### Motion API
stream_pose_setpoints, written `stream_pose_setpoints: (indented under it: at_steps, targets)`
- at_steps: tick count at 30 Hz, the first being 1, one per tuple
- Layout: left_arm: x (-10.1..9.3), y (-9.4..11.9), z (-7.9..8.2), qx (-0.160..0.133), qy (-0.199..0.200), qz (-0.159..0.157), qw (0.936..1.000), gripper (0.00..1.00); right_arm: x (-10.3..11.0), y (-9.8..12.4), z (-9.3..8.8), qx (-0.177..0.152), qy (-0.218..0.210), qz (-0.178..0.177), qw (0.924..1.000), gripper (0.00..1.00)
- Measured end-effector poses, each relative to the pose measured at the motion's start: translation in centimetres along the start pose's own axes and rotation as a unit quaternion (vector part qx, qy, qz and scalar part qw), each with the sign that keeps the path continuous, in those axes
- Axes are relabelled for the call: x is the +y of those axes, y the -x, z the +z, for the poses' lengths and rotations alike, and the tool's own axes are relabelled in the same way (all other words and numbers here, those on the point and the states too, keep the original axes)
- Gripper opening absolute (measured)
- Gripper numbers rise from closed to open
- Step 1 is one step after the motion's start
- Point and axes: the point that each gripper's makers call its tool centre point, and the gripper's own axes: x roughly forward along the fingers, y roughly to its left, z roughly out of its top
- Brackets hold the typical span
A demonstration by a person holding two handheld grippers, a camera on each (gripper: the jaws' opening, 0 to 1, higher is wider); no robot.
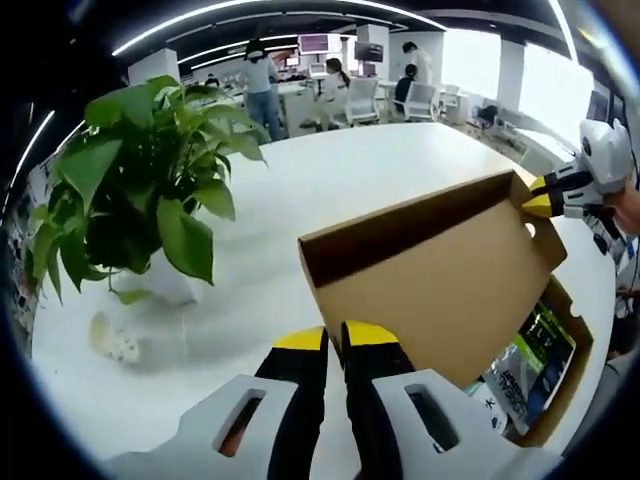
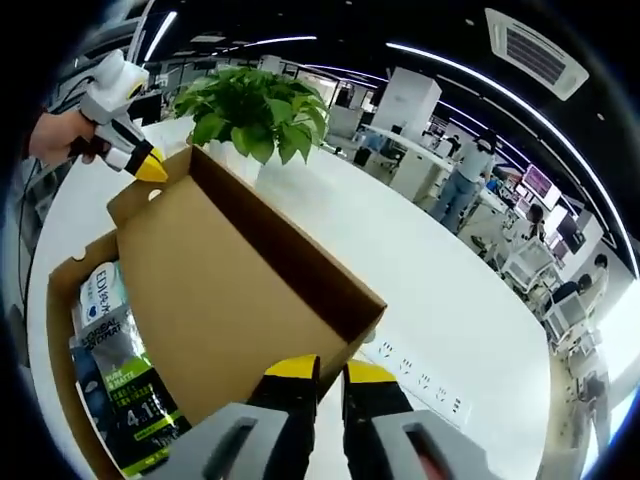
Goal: Operate the shoe box by opening the lid, removing the specified soft item, and placing it in the target area until the item is outside and the box remains undamaged.
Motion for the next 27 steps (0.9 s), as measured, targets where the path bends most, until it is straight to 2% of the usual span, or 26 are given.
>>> stream_pose_setpoints:
  at_steps: [14, 17, 27]
  targets:
    - [0.0, -1.5, -1.3, 0.023, 0.0, 0.003, 0.9997, 0.06, 0.4, -1.4, -1.2, 0.021, -0.008, 0.006, 0.9997, 0.05]
    - [0.0, -1.9, -1.5, 0.028, 0.018, 0.002, 0.9994, 0.06, 0.5, -1.8, -1.4, 0.026, -0.013, 0.006, 0.9995, 0.05]
    - [0.0, -3.3, -2.4, 0.047, 0.007, 0.001, 0.9989, 0.06, 0.7, -2.4, -2.4, 0.04, -0.016, 0.012, 0.999, 0.05]
